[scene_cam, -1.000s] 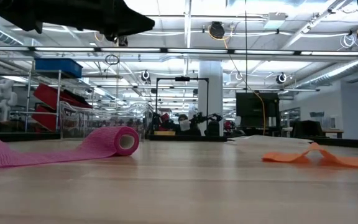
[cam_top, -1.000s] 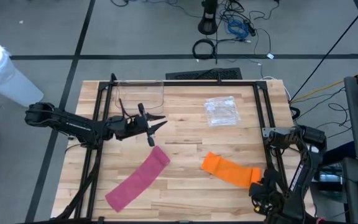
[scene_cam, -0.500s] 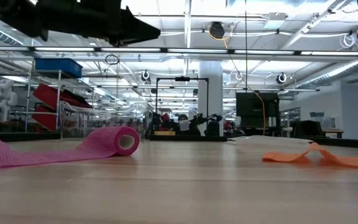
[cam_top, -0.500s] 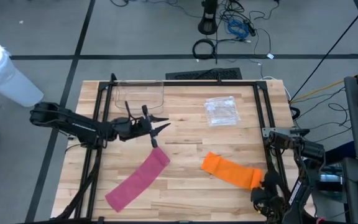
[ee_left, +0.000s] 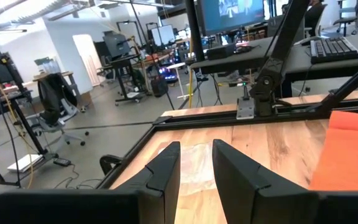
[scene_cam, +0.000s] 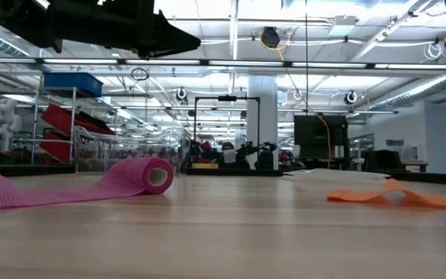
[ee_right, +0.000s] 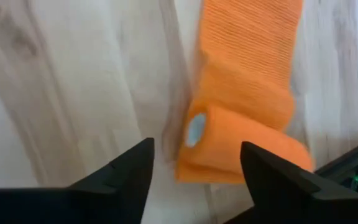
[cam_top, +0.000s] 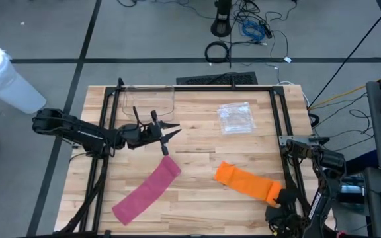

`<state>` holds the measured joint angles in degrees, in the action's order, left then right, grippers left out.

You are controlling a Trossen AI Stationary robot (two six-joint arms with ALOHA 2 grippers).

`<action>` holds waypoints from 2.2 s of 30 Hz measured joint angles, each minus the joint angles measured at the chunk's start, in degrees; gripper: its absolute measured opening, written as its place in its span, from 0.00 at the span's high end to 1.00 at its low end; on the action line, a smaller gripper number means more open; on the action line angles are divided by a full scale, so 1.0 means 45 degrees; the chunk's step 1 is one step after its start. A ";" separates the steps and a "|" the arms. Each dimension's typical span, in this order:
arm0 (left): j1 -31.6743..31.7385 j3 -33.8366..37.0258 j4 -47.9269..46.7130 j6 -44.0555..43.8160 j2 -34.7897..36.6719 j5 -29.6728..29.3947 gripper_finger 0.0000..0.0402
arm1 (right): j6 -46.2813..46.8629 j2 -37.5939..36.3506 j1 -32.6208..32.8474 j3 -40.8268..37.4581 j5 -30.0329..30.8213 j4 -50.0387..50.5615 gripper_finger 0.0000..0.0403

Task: Roll bandage
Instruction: Roll the orange bandage

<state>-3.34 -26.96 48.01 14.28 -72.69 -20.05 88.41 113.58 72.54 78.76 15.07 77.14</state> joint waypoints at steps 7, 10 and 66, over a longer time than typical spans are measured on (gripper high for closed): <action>0.0003 0.0000 -0.0004 -0.0005 0.0000 0.0000 0.75 | 0.1455 0.0000 -0.0363 -0.0005 0.0019 0.1080 0.37; -0.0002 0.0000 -0.0005 0.0000 0.0000 0.0005 0.75 | 0.1299 0.0000 -0.0449 -0.0005 0.0051 0.0634 0.40; -0.0308 -0.0120 0.0442 -0.0232 0.0005 0.0378 0.75 | -0.0740 -0.1543 -0.0627 0.0348 0.5625 0.2810 1.00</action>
<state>-4.73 -27.50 50.00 13.24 -72.66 -18.35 85.08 106.64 69.71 80.33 40.38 89.78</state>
